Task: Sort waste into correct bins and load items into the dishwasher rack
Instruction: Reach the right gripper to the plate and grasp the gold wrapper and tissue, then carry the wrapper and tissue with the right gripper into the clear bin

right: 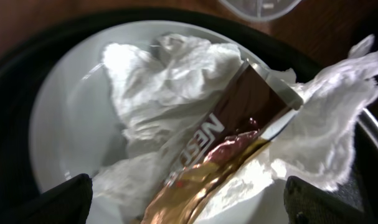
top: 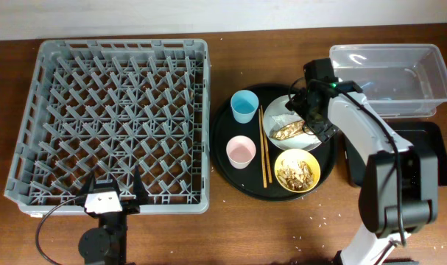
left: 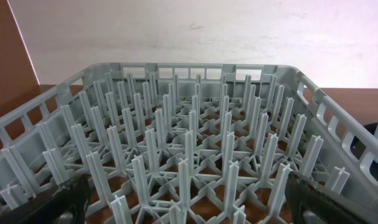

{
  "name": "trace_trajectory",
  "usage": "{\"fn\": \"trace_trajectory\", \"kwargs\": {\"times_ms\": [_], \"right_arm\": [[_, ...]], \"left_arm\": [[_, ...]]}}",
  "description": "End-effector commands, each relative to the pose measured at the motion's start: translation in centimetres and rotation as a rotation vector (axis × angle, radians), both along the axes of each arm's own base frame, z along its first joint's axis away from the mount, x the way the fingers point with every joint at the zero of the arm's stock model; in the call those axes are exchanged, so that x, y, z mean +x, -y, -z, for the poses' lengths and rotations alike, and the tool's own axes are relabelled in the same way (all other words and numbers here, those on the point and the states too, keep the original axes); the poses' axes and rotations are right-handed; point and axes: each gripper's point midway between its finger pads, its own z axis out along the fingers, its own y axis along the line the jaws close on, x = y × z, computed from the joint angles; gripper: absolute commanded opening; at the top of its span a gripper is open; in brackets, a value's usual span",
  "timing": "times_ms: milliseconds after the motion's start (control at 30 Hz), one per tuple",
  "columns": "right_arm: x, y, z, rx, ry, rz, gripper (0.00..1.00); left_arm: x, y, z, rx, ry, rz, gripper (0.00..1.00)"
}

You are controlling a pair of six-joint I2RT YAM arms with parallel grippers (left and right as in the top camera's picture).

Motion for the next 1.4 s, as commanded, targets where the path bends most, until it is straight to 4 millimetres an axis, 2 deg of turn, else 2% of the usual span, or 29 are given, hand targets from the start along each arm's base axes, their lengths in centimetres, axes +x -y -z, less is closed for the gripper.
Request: {"fn": "trace_trajectory", "kwargs": {"times_ms": [0, 100, 200, 300, 400, 433, 467, 600, 700, 800, 867, 900, 967, 1000, 1067, 1133, 1200, 1233, 1300, 1367], "right_arm": [[0.4, 0.7, 1.7, -0.024, -0.027, 0.034, 0.98], [1.2, 0.5, 2.4, -0.015, -0.009, 0.033, 0.96], [1.6, 0.5, 2.5, -0.017, 0.007, 0.034, 0.84], [1.4, 0.5, 3.7, -0.007, -0.017, 0.080, 0.66], [1.4, 0.1, 4.4, 0.018, -0.028, 0.097, 0.61], [1.4, 0.1, 4.4, 0.019, -0.030, 0.096, 0.56], [1.3, 0.1, 4.4, 0.019, -0.030, 0.096, 0.46], [1.2, -0.6, 4.5, 0.059, -0.038, 0.085, 0.27], [0.8, 0.0, 4.6, 0.022, -0.054, 0.086, 0.04], [1.3, -0.2, 3.9, 0.022, -0.033, 0.033, 0.04], [2.3, -0.6, 2.0, 0.039, 0.012, -0.003, 0.04], [3.1, -1.0, 0.0, 0.059, 0.057, -0.029, 0.04], [5.0, -1.2, -5.7, 0.070, 0.181, -0.073, 0.04], [5.6, -1.0, -7.9, 0.066, 0.228, -0.084, 0.04], [6.9, 0.6, -13.9, 0.032, 0.358, -0.091, 0.04], [7.3, 3.8, -17.6, -0.032, 0.434, -0.017, 0.04], [7.5, 8.3, -19.3, -0.117, 0.478, 0.087, 0.04], [7.6, 10.1, -19.4, -0.146, 0.487, 0.128, 0.04], [7.8, 12.9, -18.9, -0.190, 0.486, 0.189, 0.04], [8.3, 15.4, -17.3, -0.222, 0.466, 0.238, 0.04]], "left_arm": [[0.0, -0.1, 0.1, 0.019, -0.002, -0.004, 0.99], [0.0, -0.1, 0.1, 0.019, -0.002, -0.004, 0.99], [0.0, -0.1, 0.1, 0.019, -0.002, -0.004, 0.99], [0.0, -0.1, 0.1, 0.019, -0.002, -0.004, 0.99], [0.0, -0.1, 0.1, 0.019, -0.002, -0.004, 0.99], [0.0, -0.1, 0.1, 0.019, -0.002, -0.004, 0.99], [0.0, -0.1, 0.1, 0.019, -0.002, -0.004, 0.99], [0.0, -0.1, 0.1, 0.019, -0.002, -0.004, 0.99], [0.0, -0.1, 0.1, 0.019, -0.002, -0.004, 0.99], [0.0, -0.1, 0.1, 0.019, -0.002, -0.004, 0.99], [0.0, -0.1, 0.1, 0.019, -0.002, -0.004, 0.99], [0.0, -0.1, 0.1, 0.019, -0.002, -0.004, 0.99], [0.0, -0.1, 0.1, 0.019, -0.002, -0.004, 0.99], [0.0, -0.1, 0.1, 0.019, -0.002, -0.004, 0.99], [0.0, -0.1, 0.1, 0.019, -0.002, -0.004, 0.99], [0.0, -0.1, 0.1, 0.019, -0.002, -0.004, 0.99], [0.0, -0.1, 0.1, 0.019, -0.002, -0.004, 0.99], [0.0, -0.1, 0.1, 0.019, -0.002, -0.004, 0.99], [0.0, -0.1, 0.1, 0.019, -0.002, -0.004, 0.99], [0.0, -0.1, 0.1, 0.019, -0.002, -0.004, 0.99]]}}
